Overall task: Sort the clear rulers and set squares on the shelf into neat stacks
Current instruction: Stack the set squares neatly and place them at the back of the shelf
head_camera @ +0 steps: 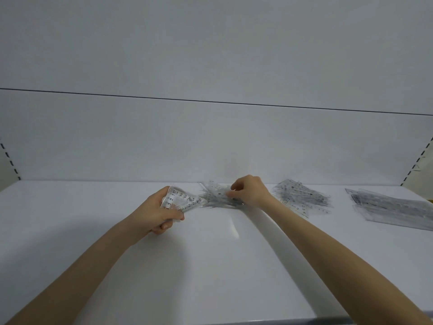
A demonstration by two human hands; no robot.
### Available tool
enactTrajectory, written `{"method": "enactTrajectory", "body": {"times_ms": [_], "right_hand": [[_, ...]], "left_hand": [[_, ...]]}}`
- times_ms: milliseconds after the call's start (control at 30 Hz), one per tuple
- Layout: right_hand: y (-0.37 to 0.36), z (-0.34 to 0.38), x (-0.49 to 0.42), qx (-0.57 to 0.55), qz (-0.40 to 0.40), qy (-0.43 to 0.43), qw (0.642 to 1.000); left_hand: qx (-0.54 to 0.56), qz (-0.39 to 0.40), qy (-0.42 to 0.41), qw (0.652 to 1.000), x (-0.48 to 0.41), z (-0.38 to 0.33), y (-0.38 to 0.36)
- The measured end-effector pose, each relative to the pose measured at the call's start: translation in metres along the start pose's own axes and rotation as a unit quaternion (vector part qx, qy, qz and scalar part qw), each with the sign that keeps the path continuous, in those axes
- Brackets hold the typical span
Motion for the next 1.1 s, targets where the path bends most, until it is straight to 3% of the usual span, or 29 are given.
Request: {"method": "enactTrajectory", "body": {"times_ms": [133,300,567,767,933,1100], "right_hand": [[0.001,0.008,0.008,-0.006,-0.029,-0.004,1.000],[-0.004,0.025,-0.001,0.007,0.020,-0.017,1.000],[-0.004,0.010,-0.007,-0.184,-0.016,-0.044,0.982],[0.006,-0.008,-0.002,-0.324,-0.066,-0.053,0.942],[0.040,0.003,0.031,-0.433,-0.028,0.078,0.898],[0.036,0.033,0.058,-0.366,0.027,0.172,0.914]], "left_hand": [[-0.005,-0.009,0.001,1.000,0.001,0.001,0.001],[0.000,-0.021,-0.001,1.000,0.001,0.001,0.005],[0.011,-0.017,-0.008,1.000,0.005,-0.001,0.011],[-0.001,-0.001,-0.003,1.000,0.006,0.001,0.008],[-0.008,0.025,-0.003,1.000,0.004,-0.001,0.002],[0.018,0.068,0.004,0.997,-0.001,-0.003,-0.012]]}}
Point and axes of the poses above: each hand's wrist, its own x-axis away from the middle knuckle, its own y-axis out of the back of the hand, z = x × y, the point moved 2 cm from there along -x, towards the middle knuckle, and after that the axes turned 8 degrees about x, right-handed, at the moved point
